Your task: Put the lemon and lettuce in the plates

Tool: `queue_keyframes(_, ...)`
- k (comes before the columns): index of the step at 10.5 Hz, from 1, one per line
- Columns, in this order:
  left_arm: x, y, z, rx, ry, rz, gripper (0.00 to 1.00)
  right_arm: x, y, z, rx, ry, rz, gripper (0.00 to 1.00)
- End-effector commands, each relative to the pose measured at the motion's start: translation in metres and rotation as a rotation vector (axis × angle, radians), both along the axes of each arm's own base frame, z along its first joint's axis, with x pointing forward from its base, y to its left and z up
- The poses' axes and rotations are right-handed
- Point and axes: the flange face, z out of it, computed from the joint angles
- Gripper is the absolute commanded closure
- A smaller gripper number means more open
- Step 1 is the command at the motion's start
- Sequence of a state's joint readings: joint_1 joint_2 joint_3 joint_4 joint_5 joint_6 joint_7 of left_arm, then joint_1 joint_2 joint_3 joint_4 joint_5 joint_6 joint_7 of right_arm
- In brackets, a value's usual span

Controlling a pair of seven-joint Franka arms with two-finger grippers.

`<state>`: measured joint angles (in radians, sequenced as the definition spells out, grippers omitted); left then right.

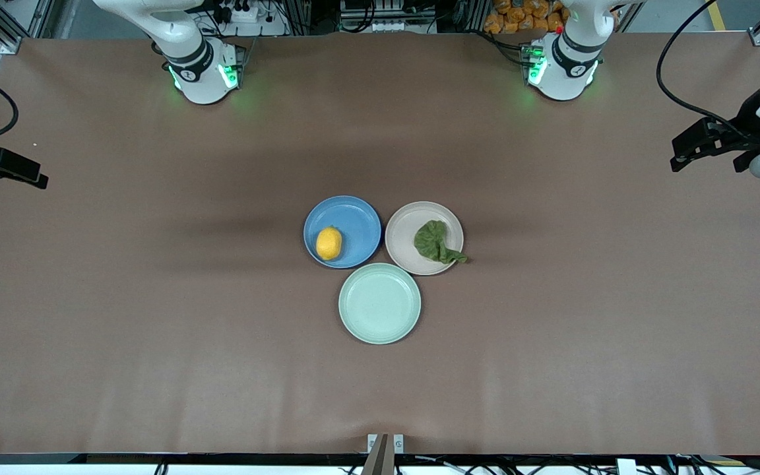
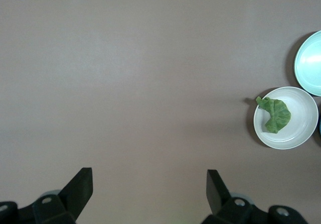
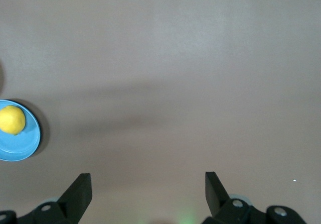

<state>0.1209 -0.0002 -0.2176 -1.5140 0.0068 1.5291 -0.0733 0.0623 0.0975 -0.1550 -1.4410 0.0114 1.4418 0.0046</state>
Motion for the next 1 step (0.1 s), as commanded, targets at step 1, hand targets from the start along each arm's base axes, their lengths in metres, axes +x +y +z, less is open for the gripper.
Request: queue_keyframes(1, -0.0044, -0.0035, 0.0092, -0.005, -0.011, -0.028, 0.00, 0.0042, -0.0038, 0.0112, -0.011, -0.019, 0.002, 0.00)
